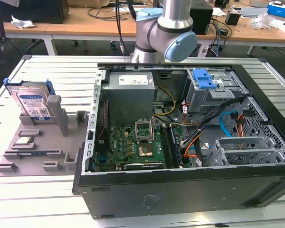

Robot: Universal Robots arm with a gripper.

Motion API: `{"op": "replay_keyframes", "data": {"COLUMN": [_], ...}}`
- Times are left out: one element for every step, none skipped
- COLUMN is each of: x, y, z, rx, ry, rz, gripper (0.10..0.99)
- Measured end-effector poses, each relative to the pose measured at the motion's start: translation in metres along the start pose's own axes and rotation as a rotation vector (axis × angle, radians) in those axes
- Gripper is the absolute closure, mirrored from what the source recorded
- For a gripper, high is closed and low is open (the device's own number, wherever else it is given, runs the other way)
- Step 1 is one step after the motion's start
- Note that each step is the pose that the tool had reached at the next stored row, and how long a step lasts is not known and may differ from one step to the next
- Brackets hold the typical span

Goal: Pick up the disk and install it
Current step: 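Pick up the disk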

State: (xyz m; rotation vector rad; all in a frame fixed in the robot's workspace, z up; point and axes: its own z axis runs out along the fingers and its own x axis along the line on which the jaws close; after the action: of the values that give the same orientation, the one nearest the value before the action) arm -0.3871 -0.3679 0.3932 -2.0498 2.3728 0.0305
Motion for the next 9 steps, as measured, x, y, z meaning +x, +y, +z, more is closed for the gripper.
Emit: {"op": "replay_keyframes", "data": {"x": [-0.0044,-0.0082,-0.0105,-0.0127,-0.0159,-0.0183,-0.02,-0.0215,-0.0231], "y": [-0.0004,-0.0009,-0.0012,-0.0014,-0.0018,-0.002,-0.0022,-0.0024,-0.0025], "z": [0.0,0.0001,0.0001,0.0002,0.0002,0.0002,0.0002,0.0003,0.0003], "rx": [0.0,0.0,0.0,0.0,0.0,0.0,0.0,0.0,0.0], "ry": [0.0001,0.0001,0.0001,0.0001,0.0002,0.0002,0.0003,0.0002,0.0002], "rz": [-0.003,-0.005,-0.007,-0.008,-0.01,-0.011,-0.012,-0.013,-0.014], "gripper": [0.663,0.663,0.663,0.663,0.663,0.663,0.663,0.663,0.663]}}
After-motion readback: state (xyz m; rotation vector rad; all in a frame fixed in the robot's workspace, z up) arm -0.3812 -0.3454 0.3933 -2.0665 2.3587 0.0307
